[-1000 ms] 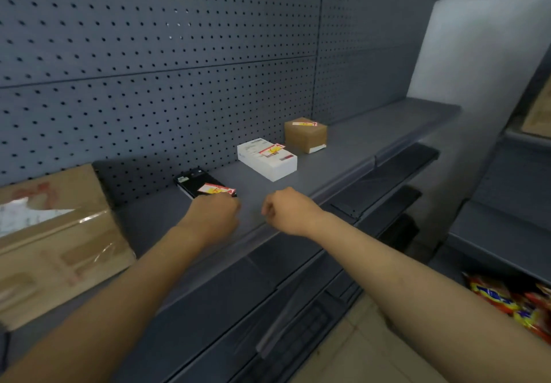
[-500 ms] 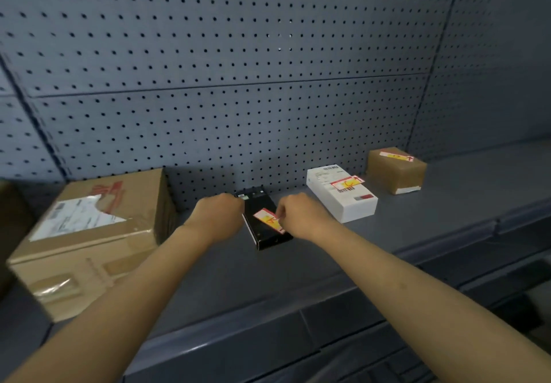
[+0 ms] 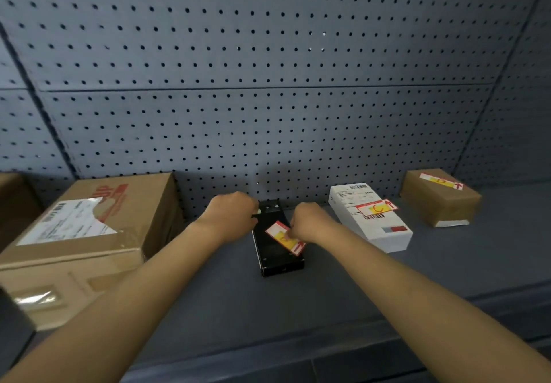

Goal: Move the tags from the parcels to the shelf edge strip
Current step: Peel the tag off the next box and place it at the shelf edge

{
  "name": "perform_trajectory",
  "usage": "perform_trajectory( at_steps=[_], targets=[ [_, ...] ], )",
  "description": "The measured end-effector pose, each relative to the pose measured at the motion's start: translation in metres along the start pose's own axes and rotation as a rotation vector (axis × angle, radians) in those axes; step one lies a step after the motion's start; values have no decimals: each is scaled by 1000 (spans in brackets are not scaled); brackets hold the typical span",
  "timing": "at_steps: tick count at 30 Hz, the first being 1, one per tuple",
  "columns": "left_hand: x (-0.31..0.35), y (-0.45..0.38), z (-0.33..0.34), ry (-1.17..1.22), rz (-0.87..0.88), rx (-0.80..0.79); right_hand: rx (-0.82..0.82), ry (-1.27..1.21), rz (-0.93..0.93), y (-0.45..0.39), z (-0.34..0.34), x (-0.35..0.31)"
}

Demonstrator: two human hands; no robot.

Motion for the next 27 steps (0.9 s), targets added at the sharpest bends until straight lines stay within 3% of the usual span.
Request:
perform_trajectory(
  at_steps=[6,12,20,27],
  targets=[
    [9,16,-16,28,-69,35,61,119,-162,3,-22,-25],
    [-1,66,-32,54,-235,89,114,271,-443,36,-32,-73],
    [-59,192,-39,80,-530,39,32,504,-694,110,-17,-167],
    [-129,334,-45,81,-792,41,-5,477,-1055,184,47,-297]
  ],
)
Point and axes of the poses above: each hand's wrist, its own y-axis away from the middle knuckle, its own z-axis out of the palm, x = y × z, the point moved 3 cm from there along -y, towards the middle knuckle, and after that the axes turned 3 degrees about -z, right-handed, at the moved point
